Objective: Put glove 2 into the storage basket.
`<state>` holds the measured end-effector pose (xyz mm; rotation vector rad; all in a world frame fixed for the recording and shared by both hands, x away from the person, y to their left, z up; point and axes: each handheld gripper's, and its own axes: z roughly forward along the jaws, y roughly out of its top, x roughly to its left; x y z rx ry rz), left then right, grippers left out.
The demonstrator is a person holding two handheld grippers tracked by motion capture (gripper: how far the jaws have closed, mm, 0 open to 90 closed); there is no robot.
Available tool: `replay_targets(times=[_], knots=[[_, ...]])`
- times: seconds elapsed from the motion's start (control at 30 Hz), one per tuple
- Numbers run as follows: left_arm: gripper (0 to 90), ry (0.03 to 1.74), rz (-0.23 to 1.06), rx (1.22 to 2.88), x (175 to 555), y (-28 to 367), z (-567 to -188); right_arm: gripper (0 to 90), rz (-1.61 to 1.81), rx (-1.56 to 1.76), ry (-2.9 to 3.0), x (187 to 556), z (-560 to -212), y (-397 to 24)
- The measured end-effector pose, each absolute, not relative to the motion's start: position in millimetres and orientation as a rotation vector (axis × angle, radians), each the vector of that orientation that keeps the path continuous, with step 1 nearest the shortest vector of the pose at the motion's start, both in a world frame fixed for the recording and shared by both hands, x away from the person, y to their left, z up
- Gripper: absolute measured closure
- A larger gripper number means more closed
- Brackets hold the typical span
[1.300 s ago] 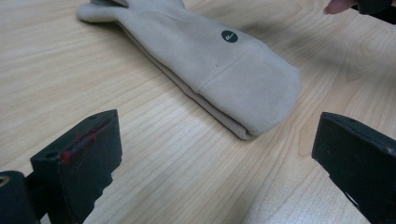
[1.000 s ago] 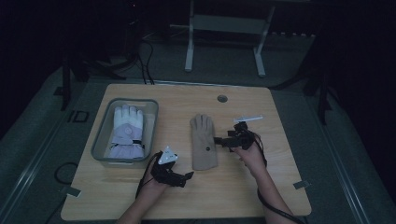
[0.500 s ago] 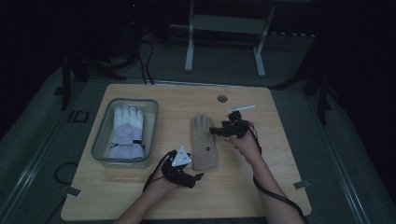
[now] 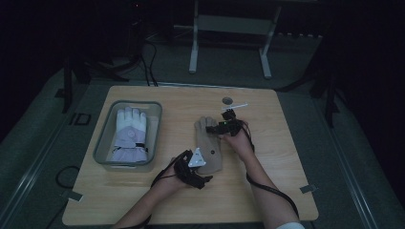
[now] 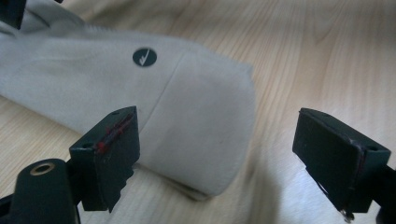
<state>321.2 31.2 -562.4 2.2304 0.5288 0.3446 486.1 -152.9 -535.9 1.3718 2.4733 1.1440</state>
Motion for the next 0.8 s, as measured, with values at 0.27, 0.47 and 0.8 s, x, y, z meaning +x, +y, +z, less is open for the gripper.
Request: replay_targets(times=[0.27, 0.47, 0.8], knots=[[20.0, 0.503, 0.342, 2.309, 329.1, 23.7, -566.8, 36.2, 1.049, 1.384, 2.523, 489.3, -547.9, -145.7], [36.9, 0.532, 0.397, 2.336, 328.4, 21.4, -566.6, 53.9, 1.025, 1.371, 2.554, 487.6, -547.0, -141.3], [75.5, 0.641, 0.436, 2.315, 336.0, 22.1, -562.4, 62.8, 1.077, 1.402, 2.549, 488.1, -546.4, -142.9]])
